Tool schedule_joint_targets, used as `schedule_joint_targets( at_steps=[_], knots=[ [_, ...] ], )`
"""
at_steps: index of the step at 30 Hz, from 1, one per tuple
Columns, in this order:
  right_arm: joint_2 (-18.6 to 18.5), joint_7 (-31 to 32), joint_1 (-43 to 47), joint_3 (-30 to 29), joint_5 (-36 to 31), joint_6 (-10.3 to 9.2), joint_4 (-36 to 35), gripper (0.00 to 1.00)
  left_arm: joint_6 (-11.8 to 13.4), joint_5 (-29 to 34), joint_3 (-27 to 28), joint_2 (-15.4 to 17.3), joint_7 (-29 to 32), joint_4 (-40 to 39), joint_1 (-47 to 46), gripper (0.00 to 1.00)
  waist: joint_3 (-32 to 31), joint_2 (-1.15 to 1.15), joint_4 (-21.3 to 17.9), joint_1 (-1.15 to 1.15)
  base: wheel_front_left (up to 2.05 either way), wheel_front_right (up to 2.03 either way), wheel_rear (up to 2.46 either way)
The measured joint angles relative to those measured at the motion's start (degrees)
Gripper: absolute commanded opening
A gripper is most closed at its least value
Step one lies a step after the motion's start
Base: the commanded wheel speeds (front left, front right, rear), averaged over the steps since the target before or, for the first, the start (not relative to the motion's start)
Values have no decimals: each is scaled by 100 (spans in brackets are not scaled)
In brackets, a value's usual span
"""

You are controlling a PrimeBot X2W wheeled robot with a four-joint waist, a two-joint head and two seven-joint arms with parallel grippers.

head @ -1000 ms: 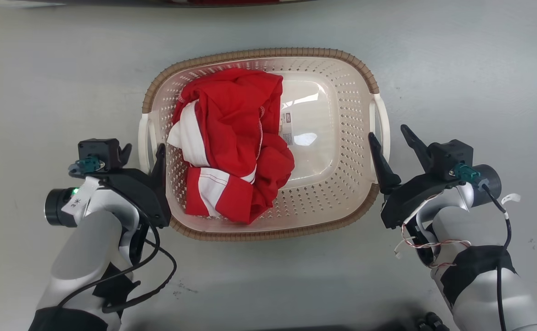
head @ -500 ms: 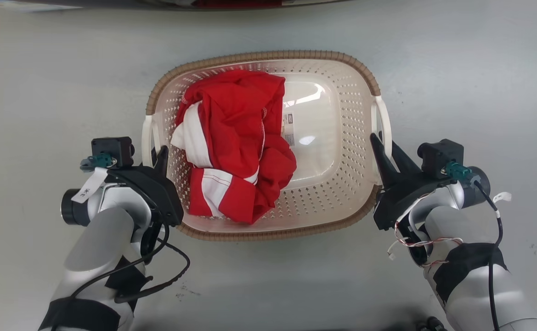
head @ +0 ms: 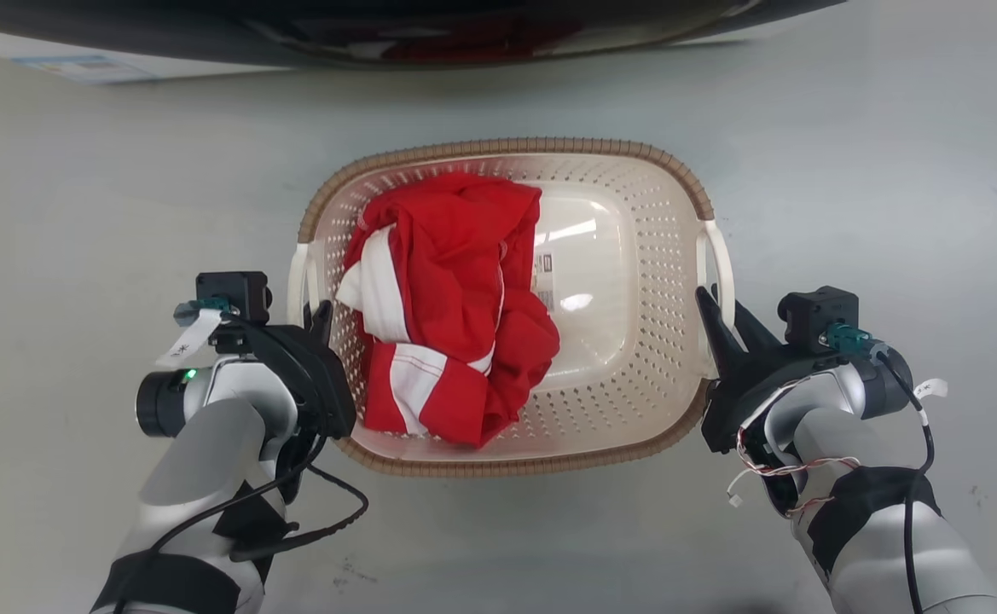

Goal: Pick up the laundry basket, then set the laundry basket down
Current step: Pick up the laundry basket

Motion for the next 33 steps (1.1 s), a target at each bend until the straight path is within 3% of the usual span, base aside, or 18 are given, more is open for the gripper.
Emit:
schedule_joint_targets(
  at_steps=[19, 33],
  knots=[
    [85, 303, 37, 167, 253, 77, 846, 0, -107, -347, 9, -147, 630, 533, 251, 0, -1083, 0, 39, 0, 0, 0, 0],
    [149, 602, 506, 349, 556, 94, 1040, 0, -127, -522, -8, -169, 1026, 665, 716, 0, -1971, 0, 78, 0, 0, 0, 0]
  ],
)
